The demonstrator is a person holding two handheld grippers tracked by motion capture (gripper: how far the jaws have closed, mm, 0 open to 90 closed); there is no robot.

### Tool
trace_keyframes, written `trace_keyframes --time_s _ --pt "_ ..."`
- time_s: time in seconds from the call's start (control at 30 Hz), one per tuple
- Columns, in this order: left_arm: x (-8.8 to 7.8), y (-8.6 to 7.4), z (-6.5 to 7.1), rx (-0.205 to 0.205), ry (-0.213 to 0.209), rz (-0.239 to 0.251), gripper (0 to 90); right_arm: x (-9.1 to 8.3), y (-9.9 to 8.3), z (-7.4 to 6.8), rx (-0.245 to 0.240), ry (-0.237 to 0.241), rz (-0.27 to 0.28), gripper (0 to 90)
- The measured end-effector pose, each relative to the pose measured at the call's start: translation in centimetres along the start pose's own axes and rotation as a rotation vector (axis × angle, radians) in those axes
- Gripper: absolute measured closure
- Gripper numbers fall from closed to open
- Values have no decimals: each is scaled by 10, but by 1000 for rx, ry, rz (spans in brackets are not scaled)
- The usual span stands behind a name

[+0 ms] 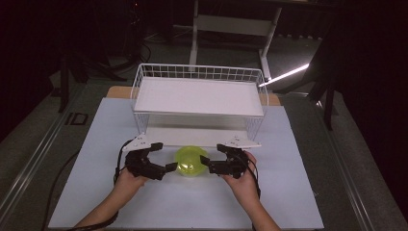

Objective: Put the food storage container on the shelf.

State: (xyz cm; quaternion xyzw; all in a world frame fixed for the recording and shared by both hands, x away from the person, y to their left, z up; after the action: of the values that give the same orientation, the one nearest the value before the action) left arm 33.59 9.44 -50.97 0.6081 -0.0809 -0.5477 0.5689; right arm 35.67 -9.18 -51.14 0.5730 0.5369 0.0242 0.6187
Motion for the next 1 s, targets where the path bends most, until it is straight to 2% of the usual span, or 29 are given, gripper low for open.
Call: trace_keyframes --time_s 0.03,0.1,0.17,0.23,0.3,0.37,0.47,0.53,0.7,0.77,0.87,0.93,1.0 --pt "3 0 -2 -13 13 -9 9 2 -1 1 7 -7 -3 207" --pt "8 -1 -4 -38 10 -17 20 6 -3 3 10 -20 -17 226" --pt "12 -1 -7 -69 17 -20 88 9 -5 5 12 -33 -33 261" --pt "16 -3 -11 -107 41 -29 134 13 -8 8 28 -44 -42 296" --pt "19 -7 -15 -123 86 -54 156 16 -11 10 36 -46 -59 333" --pt "20 -10 -17 -142 96 -72 200 18 -14 11 50 -39 -69 355" --pt "23 -15 -20 -195 80 -92 283 20 -17 12 60 -24 -81 388" --pt "26 -18 -20 -221 53 -113 331 22 -19 12 59 -20 -87 413" --pt "33 -23 -19 -234 61 -152 387 24 -22 12 69 -8 -103 464" --pt "34 -24 -20 -252 76 -162 415 25 -22 12 74 -8 -108 478" --pt "36 -24 -19 -262 66 -170 450 26 -23 11 74 -3 -114 494" --pt "37 -24 -17 -252 66 -178 475 27 -24 11 76 3 -117 505" --pt "37 -24 -14 -248 43 -178 531 27 -24 10 79 12 -122 536"
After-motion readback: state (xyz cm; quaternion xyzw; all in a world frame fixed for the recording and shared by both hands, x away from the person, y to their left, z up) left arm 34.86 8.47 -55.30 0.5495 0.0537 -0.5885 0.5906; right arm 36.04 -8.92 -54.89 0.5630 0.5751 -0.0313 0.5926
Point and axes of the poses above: each handheld gripper's, and its own axes: x roughly forward along the jaws, y roughly out of its top, z roughly to its right, the point moved 8 cm from there along x, roughly forward along the jaws, and after that the axes turned 11 degrees about -z, right-handed, at the moved point
